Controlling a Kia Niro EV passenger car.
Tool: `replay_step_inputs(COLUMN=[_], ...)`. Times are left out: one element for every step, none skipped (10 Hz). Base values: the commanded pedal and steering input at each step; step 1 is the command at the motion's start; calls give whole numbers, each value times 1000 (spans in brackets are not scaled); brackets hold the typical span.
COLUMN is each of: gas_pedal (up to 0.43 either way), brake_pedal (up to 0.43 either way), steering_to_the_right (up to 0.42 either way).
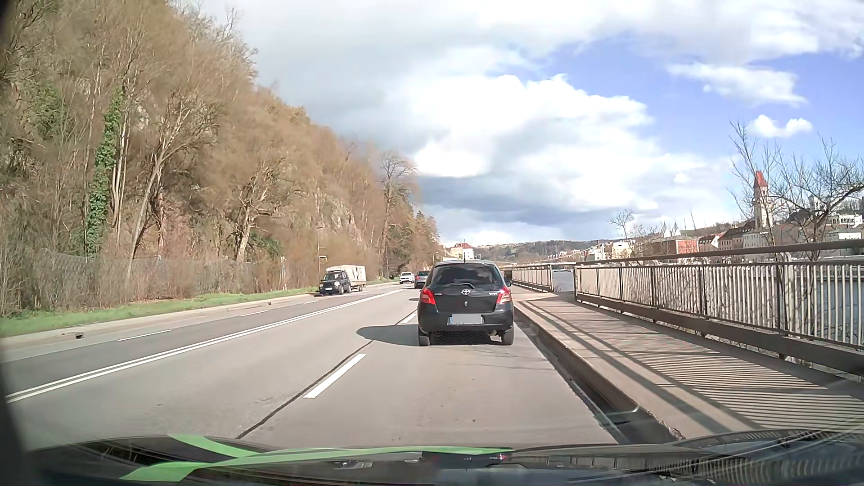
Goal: Follow the waypoints while adhering to traffic rules and regulations
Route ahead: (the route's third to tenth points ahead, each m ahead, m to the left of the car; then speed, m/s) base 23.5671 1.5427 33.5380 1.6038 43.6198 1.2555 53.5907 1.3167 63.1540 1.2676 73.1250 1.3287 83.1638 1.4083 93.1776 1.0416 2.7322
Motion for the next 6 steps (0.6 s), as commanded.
replay_step_inputs(gas_pedal=[0,0,0,0,0,0], brake_pedal=[0,0,0,0,0,0], steering_to_the_right=[0,0,0,0,0,0])
